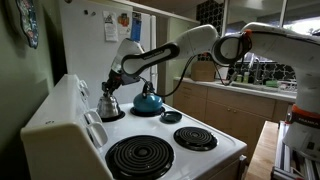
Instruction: Move the stove top kettle from the rear right stove plate to the rear left stove plate
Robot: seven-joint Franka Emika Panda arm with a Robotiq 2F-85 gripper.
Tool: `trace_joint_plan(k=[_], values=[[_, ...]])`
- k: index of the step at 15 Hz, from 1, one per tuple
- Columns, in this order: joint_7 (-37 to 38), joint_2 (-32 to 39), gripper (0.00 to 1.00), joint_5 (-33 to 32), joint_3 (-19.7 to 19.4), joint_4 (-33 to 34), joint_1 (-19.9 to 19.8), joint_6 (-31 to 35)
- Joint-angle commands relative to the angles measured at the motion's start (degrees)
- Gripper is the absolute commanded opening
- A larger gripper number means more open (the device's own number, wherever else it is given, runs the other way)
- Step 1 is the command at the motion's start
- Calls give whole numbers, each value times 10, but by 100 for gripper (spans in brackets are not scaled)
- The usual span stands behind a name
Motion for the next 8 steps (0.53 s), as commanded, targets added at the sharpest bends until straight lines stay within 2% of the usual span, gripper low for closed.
trace_joint_plan(k=[1,8], values=[[7,-7,14,-1,-5,19,3,-24],[7,-4,14,-2,-6,30,3,-33]])
